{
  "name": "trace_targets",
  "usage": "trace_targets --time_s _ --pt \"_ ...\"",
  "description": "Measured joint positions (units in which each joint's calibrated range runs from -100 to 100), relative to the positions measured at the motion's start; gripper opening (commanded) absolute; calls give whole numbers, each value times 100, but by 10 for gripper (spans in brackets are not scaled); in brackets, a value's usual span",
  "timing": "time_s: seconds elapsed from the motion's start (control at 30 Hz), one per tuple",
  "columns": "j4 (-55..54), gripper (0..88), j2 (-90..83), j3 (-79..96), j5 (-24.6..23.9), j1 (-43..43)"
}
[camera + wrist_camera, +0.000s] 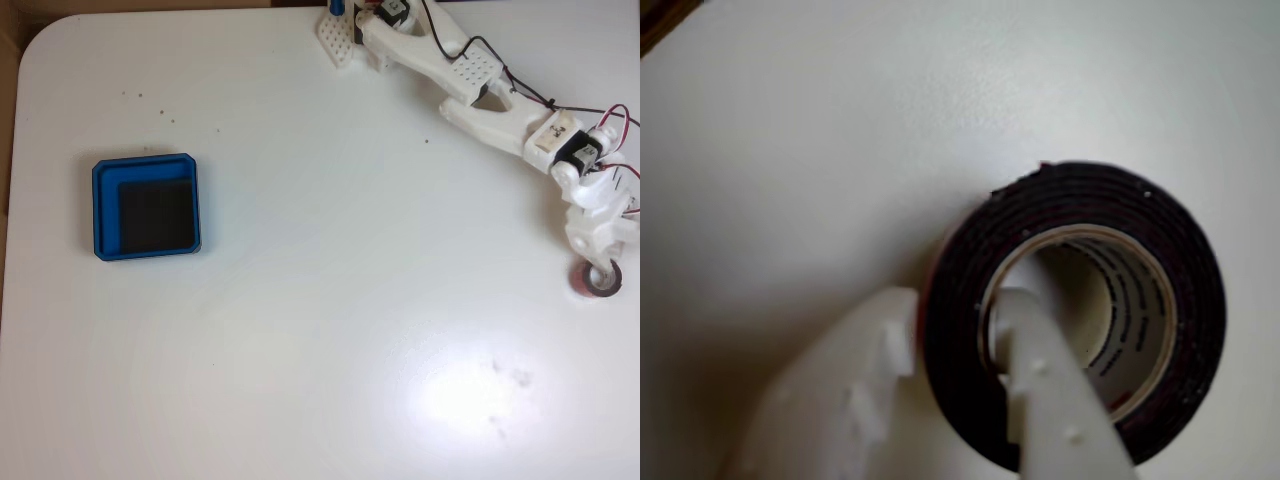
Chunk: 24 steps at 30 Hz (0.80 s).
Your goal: Pick the red roll and drop it in the blue box
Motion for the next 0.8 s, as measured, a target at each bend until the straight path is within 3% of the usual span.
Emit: trace_targets --time_s 0.8 --pt "0 5 -1177 0 0 0"
